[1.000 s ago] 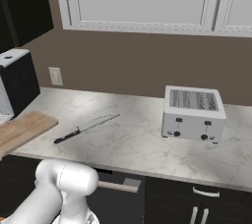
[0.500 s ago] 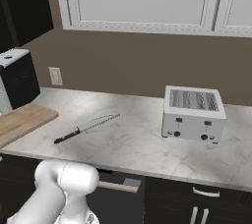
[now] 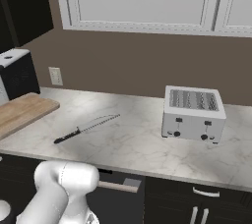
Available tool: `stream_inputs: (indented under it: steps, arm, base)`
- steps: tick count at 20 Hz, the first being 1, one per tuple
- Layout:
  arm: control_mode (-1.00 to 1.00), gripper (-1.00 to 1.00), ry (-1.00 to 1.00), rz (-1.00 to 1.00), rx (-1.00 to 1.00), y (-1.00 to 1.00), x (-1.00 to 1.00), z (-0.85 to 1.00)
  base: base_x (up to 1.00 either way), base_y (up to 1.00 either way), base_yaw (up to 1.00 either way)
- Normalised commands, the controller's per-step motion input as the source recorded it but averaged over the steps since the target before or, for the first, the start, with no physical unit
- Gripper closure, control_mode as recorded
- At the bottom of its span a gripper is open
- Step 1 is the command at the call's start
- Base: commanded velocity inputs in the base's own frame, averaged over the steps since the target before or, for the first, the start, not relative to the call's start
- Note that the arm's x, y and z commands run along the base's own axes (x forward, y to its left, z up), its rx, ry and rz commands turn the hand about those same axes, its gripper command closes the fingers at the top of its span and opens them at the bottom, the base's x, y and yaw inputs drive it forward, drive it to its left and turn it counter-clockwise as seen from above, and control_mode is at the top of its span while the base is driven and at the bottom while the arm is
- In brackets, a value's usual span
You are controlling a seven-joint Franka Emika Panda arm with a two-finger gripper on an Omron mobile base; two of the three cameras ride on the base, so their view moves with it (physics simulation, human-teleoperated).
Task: Move the cutting board and knife to the sink. Then move spray from the cabinet to the counter.
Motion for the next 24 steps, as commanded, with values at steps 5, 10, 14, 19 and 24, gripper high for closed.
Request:
stream_inputs:
  steps: [5,10,14,19,24]
  arm:
    - [-1.0,1.0,-0.11,0.0,0.01,-0.2,-0.1,0.4]
    - [-1.0,1.0,-0.11,0.0,0.01,-0.24,-0.08,0.33]
    - [-1.0,1.0,-0.03,0.0,0.01,-0.26,-0.01,0.28]
    - [-1.0,1.0,0.0,-0.01,0.02,-0.2,0.0,0.25]
    - [-1.0,1.0,0.0,0.0,0.01,-0.11,-0.05,0.11]
  base:
    - [0.0,0.0,0.0]
    - [0.0,0.0,0.0]
    - [0.0,0.0,0.0]
    - [0.0,0.0,0.0]
    - [0.0,0.0,0.0]
